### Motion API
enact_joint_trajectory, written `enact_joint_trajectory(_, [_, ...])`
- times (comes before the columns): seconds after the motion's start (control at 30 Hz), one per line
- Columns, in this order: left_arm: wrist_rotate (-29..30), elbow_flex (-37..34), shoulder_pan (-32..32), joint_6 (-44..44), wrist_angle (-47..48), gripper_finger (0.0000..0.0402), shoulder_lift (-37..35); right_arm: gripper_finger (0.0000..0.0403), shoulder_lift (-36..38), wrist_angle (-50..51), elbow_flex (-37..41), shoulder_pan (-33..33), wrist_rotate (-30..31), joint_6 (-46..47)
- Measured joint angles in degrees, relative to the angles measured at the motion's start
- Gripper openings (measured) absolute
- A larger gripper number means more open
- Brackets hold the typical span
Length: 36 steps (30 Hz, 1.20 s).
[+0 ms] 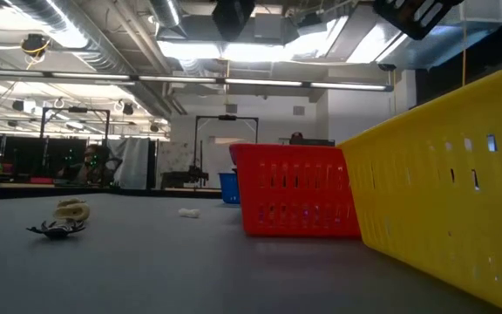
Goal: Sort Halloween decoration
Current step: Put the brown skull toy into the yellow bin, then put the violet witch hat toy into the red bin
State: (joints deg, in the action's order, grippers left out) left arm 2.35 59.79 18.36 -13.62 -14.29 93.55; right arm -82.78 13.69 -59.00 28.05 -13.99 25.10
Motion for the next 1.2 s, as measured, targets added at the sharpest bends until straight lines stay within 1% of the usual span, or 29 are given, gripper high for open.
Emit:
enact_joint_trajectory(0.13, [-0.30, 0.00, 0.72, -1.53, -5.29, 0.0036, 2.40, 0.0179, 0.07, -0.04, 0.00, 0.02, 0.05, 0.02])
enact_joint_trajectory(0.27, [-1.56, 0.00, 1.27, -4.34, -8.04, 0.0036, 3.79, 0.0179, 0.07, 0.07, 0.00, 0.02, 1.65, 0.09])
enact_joint_trajectory(0.4, [-1.91, 0.00, 2.26, -6.82, -8.38, 0.0036, 5.10, 0.0179, 0.16, -0.14, 0.00, 0.02, 3.89, 0.11])
enact_joint_trajectory(0.53, [-1.60, 0.00, 3.25, -7.00, -9.03, 0.0036, 6.47, 0.0179, 0.22, -0.17, 0.00, 0.02, 6.89, 0.15])
enact_joint_trajectory(0.7, [-1.69, -0.07, 3.49, -6.98, -8.43, 0.0036, 7.50, 0.0179, 0.22, -0.17, 0.02, 0.04, 7.40, 0.49])
enact_joint_trajectory(0.93, [-1.80, -0.07, 3.47, -6.83, -8.13, 0.0036, 7.22, 0.0179, 0.22, 0.22, 0.00, 0.07, 7.39, 6.06])
enact_joint_trajectory(1.07, [-1.84, -0.07, 3.40, -4.67, -7.07, 0.0036, 7.22, 0.0179, 0.22, 4.71, 0.02, 0.09, 7.38, 8.31])
enact_joint_trajectory(1.2, [-1.82, -0.07, 3.40, -2.32, -7.08, 0.0037, 7.22, 0.0179, 0.22, 14.55, 0.02, 0.10, 7.38, 12.17])
